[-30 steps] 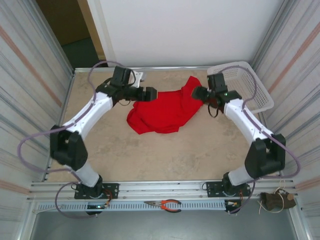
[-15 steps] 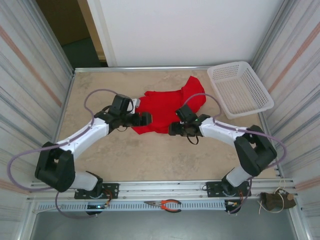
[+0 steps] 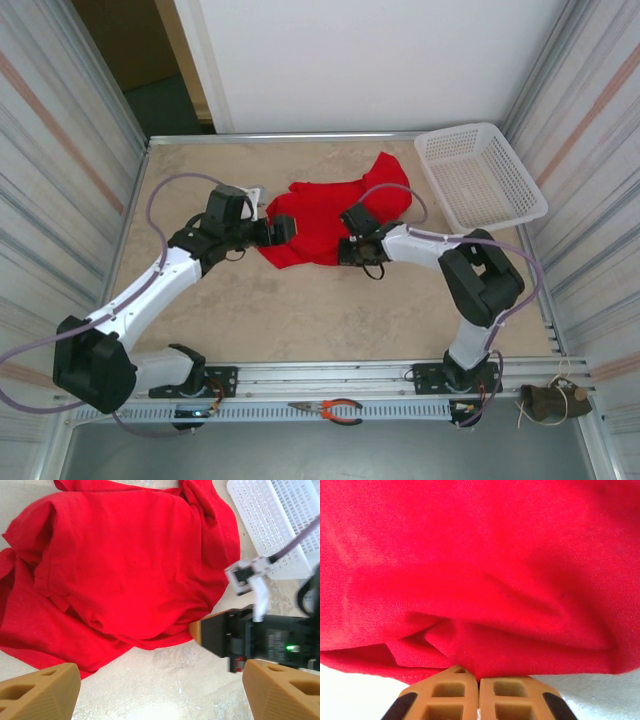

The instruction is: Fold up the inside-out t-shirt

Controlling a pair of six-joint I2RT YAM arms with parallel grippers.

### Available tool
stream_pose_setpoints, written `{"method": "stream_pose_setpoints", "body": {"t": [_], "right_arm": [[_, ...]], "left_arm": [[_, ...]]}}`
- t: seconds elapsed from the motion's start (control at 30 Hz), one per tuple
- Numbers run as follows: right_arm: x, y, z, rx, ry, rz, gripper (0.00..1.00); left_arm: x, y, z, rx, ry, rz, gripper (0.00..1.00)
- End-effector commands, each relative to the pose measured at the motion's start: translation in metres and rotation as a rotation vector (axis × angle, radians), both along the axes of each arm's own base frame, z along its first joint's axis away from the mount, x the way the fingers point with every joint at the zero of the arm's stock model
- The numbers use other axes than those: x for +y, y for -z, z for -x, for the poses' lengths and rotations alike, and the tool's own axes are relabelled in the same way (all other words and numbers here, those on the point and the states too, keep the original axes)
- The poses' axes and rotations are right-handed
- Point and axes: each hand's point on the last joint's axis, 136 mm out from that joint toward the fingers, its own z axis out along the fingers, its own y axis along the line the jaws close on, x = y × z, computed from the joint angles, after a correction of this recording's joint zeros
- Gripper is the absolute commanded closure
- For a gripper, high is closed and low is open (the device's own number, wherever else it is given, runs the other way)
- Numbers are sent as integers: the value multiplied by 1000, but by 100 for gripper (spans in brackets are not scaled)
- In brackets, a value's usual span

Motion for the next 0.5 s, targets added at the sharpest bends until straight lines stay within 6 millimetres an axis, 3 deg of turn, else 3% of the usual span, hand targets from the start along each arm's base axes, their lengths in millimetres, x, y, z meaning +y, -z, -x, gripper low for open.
{"method": "stream_pose_setpoints", "body": {"t": [0.0, 0.07, 0.13, 0.17, 0.23, 0.33, 0.47], "right_arm": [[1, -114, -20, -197, -29, -151, 100], [-3, -180, -19, -307, -52, -214, 100], [-6, -231, -10, -393, -85, -256, 100], [-7, -254, -5, -430, -103, -276, 100], [-11, -275, 5, -458, -124, -294, 100], [-18, -273, 22, -453, -134, -306, 100], [-29, -229, 39, -379, -88, -316, 100]], "left_arm": [[12, -10, 1, -33, -33, -5, 13], [14, -13, 0, -45, -44, 2, 11], [15, -17, -1, -55, -44, 10, 11], [13, -20, -2, -58, -41, 17, 10], [8, -26, -2, -64, -23, 39, 10], [1, -31, -1, -72, 4, 55, 5], [-12, -28, 6, -99, 59, 17, 2]]}}
